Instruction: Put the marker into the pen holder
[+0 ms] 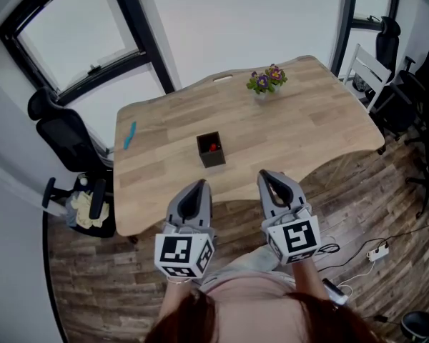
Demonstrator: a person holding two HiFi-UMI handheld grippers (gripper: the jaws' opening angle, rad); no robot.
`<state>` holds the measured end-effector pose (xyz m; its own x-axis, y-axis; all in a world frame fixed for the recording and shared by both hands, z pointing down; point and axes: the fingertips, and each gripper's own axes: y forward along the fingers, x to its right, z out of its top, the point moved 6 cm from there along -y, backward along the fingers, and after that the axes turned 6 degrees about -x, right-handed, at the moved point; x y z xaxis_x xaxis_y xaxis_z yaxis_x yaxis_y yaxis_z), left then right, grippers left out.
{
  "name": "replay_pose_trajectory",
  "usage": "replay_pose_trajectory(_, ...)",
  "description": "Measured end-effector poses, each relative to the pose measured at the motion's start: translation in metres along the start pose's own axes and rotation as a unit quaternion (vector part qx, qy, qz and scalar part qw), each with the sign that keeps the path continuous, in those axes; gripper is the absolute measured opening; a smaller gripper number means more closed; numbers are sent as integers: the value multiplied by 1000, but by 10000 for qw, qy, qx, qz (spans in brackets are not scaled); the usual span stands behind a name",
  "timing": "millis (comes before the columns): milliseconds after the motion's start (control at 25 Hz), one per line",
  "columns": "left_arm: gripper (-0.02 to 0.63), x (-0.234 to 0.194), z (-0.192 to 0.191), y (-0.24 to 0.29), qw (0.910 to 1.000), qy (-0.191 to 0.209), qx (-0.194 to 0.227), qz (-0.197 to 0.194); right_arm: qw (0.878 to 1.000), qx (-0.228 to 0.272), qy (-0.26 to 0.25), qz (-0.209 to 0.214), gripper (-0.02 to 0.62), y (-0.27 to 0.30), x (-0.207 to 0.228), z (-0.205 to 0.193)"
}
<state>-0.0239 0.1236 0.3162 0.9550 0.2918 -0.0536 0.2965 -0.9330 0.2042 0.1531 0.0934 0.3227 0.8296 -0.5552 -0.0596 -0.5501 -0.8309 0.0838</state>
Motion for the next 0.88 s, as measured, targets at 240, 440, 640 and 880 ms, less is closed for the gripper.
replay_pose_trajectory(240, 0, -1, -5, -4, 10000, -27, -24, 39, 9998, 50, 218, -3, 0, -3, 0, -6)
replay_pose_trajectory(440, 0, 2, -5, -5, 10000, -71, -26, -54, 9993, -72, 341, -105, -2, -6, 2, -8)
replay_pose_trajectory(640, 1, 5, -4, -3, 9998, -108, 5, -163, 9994, -63, 294, -176, -2, -11, 0, -8)
replay_pose_trajectory(880, 0, 14, -4, -1, 9995, -101, 4, -308, 9990, 26, 397, -194, -2, -16, 3, -9)
